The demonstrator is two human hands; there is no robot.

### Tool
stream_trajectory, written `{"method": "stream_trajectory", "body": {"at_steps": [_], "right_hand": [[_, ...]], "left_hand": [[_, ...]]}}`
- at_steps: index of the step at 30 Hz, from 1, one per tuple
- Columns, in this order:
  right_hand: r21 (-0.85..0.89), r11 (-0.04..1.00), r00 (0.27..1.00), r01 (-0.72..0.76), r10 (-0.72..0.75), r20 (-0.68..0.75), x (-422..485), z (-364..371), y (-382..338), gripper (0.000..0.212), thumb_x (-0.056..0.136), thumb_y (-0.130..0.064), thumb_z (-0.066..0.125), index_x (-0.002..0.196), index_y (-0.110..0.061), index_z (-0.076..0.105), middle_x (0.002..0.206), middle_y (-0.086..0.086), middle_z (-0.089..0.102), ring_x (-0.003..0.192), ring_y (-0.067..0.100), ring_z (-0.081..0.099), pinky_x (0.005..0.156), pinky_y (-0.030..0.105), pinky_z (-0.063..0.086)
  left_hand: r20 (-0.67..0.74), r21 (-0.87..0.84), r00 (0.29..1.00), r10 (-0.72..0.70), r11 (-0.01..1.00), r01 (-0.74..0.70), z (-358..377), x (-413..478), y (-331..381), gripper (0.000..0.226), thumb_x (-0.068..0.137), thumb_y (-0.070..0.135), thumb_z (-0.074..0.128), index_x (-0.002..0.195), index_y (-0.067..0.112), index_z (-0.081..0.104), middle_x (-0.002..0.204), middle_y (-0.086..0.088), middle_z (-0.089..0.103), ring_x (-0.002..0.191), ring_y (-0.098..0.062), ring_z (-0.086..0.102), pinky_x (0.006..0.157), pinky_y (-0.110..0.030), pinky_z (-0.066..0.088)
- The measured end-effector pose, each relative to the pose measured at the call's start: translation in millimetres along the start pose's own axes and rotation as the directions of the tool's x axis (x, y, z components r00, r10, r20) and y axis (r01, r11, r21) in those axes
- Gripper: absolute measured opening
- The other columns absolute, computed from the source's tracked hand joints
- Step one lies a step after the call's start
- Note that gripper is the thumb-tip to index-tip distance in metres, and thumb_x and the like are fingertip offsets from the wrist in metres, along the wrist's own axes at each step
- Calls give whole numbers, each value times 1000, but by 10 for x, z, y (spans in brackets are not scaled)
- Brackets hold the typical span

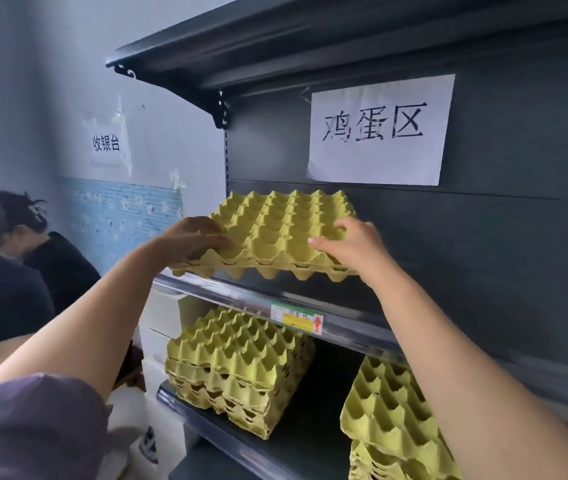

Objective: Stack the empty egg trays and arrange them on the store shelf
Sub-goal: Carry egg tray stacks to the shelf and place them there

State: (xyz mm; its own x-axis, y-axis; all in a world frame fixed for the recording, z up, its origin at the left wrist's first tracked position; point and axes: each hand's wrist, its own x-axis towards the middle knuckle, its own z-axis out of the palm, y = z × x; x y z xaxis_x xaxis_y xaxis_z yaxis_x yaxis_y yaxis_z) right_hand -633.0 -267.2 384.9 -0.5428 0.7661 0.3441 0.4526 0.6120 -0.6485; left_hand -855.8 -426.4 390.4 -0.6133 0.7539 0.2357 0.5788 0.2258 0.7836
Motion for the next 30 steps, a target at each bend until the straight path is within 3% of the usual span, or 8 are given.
{"method": "stream_trajectory", "body": {"at_steps": [7,12,17,20,24,28,30], "right_hand": [[-87,995,999,-46,48,24,295,454,-223,67,85,-56,59,136,-18,43,143,14,31,125,33,44,99,43,41],[-123,987,994,-106,108,7,431,799,-385,62,86,-54,56,136,-19,43,144,15,30,123,32,46,95,39,42],[-167,969,983,-183,183,-16,574,1101,-529,58,88,-55,53,131,-18,46,141,13,33,117,32,49,95,40,46],[-171,961,976,-219,217,-26,659,1242,-527,58,88,-53,55,134,-18,45,141,11,36,120,29,47,94,38,46],[-184,953,970,-240,244,-3,751,1390,-449,67,88,-54,55,142,-18,40,148,2,40,131,22,41,99,35,39],[-272,928,966,-256,252,-50,809,1514,-480,65,86,-60,51,139,-23,42,144,1,43,129,25,43,100,42,43],[-367,892,964,-265,253,-82,816,1556,-529,60,86,-62,47,136,-29,43,143,1,41,127,29,43,99,46,42]], "left_hand": [[34,14,998,61,998,-62,-175,538,-422,34,77,29,75,106,16,64,101,-8,63,76,-15,57,64,-21,46],[86,-7,992,88,996,-88,-320,975,-763,28,84,20,69,110,11,64,109,-14,65,74,-21,60,67,-29,50],[163,17,980,111,993,-115,-415,1338,-999,30,87,21,65,116,12,61,106,-15,63,69,-22,57,43,-19,39],[192,63,971,144,985,-159,-395,1494,-1155,30,87,24,66,114,12,62,106,-10,60,65,-15,51,51,-22,37],[214,214,967,139,959,-185,-393,1691,-1281,27,83,37,68,105,22,63,104,-2,55,81,-19,50,67,-27,39],[197,366,967,163,903,-226,-431,1822,-1349,32,80,45,69,103,23,68,105,2,56,92,-19,52,84,-30,43],[188,354,965,181,904,-238,-444,1822,-1368,30,85,45,63,101,21,69,103,-5,64,86,-22,57,83,-32,45]]}}
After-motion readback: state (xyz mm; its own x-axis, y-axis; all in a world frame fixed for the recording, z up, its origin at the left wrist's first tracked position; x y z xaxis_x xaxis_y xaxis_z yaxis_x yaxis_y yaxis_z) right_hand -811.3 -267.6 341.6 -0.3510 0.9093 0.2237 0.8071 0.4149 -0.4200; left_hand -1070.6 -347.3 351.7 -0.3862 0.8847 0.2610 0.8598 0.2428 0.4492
